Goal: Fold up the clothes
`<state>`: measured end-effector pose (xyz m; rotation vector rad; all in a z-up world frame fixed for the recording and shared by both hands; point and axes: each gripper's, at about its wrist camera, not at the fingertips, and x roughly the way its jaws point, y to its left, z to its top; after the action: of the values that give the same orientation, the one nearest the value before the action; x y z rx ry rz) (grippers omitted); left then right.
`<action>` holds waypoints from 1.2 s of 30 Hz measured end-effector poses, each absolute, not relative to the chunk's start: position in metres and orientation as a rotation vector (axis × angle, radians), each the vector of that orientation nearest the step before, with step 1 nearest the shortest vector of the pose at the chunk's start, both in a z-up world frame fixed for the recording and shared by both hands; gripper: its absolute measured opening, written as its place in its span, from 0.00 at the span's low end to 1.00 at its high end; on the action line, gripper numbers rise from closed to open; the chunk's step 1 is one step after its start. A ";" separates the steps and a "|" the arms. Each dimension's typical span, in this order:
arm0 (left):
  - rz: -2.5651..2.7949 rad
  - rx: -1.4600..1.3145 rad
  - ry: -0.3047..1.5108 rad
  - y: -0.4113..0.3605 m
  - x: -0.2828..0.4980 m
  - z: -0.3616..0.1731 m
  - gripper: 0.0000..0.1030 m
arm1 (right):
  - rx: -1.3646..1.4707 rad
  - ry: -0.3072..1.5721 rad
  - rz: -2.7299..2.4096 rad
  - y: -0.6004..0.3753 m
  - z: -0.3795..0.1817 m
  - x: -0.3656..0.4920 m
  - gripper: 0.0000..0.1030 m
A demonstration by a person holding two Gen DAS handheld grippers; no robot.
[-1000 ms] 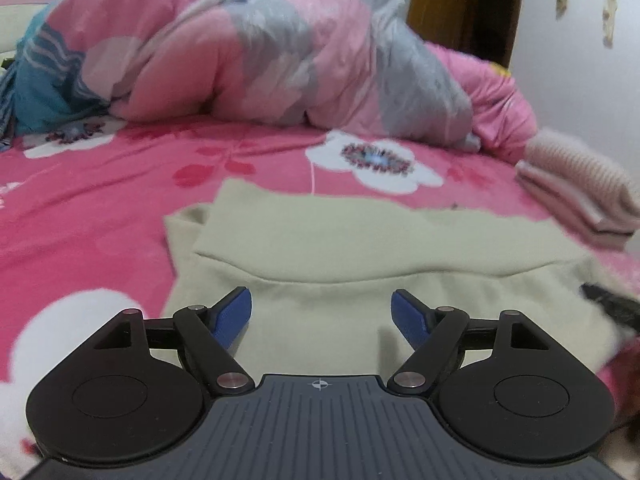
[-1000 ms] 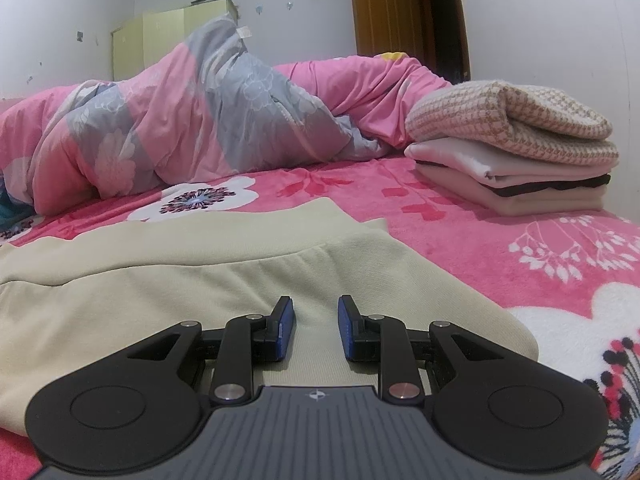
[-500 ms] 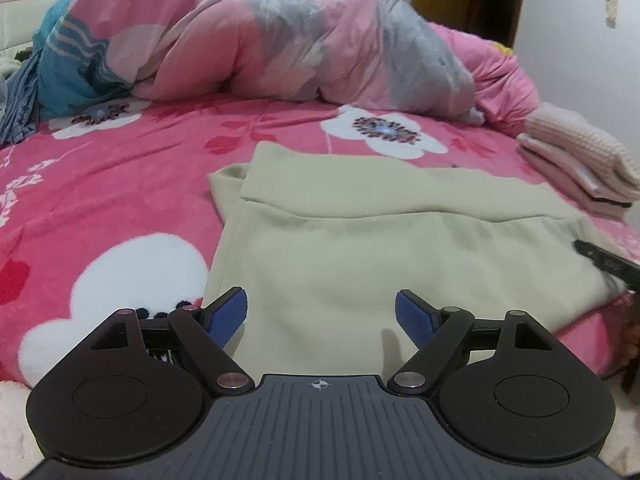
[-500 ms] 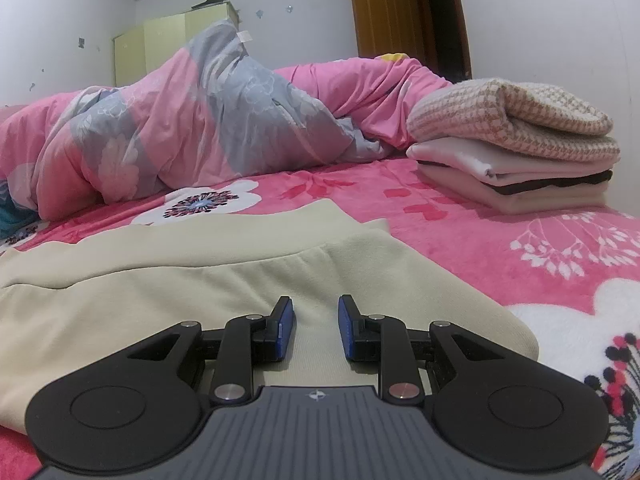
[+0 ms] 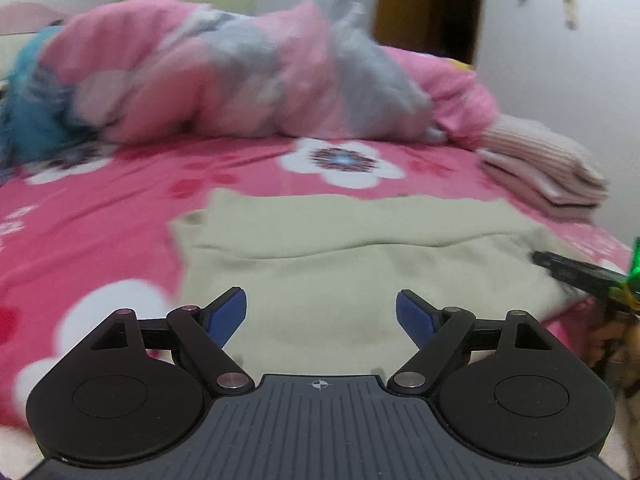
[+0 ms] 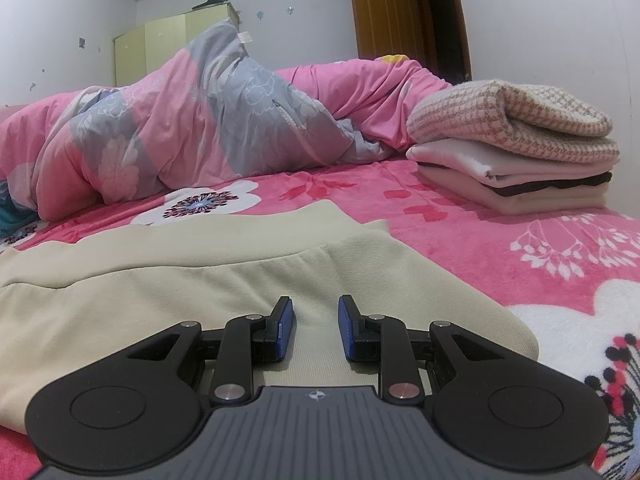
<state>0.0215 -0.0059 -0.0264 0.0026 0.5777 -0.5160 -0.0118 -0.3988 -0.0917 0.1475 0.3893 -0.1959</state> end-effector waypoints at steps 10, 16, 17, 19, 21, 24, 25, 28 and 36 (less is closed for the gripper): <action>-0.533 0.074 0.632 -0.039 0.033 -0.067 0.90 | 0.023 0.274 -0.072 -0.331 -0.034 -0.061 0.27; -0.524 0.063 0.624 -0.040 0.029 -0.068 0.94 | -0.082 0.398 0.073 -0.275 -0.097 -0.049 0.42; -0.527 0.064 0.625 -0.041 0.030 -0.068 0.94 | -0.105 0.346 0.063 -0.272 -0.104 -0.052 0.42; -0.524 0.073 0.633 -0.041 0.030 -0.064 0.94 | -0.115 0.315 0.051 -0.269 -0.106 -0.053 0.43; -0.509 0.065 0.639 -0.039 0.030 -0.056 0.94 | -0.080 0.345 0.069 -0.275 -0.100 -0.047 0.43; -0.512 0.030 0.601 -0.036 0.029 -0.038 0.94 | -0.069 0.319 0.088 -0.278 -0.106 -0.048 0.43; -0.526 0.028 0.585 -0.037 0.029 -0.033 0.95 | -0.068 0.317 0.082 -0.278 -0.106 -0.049 0.43; -0.560 0.061 0.576 -0.055 0.035 -0.033 0.95 | -0.081 0.301 0.069 -0.276 -0.108 -0.055 0.43; -0.570 0.125 0.614 -0.079 0.047 -0.068 1.00 | -0.047 0.233 -0.098 -0.305 -0.073 -0.075 0.43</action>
<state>0.0468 -0.0791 -0.0683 0.1246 0.6144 -0.5703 -0.0747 -0.3050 -0.0729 -0.0471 0.2328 -0.0985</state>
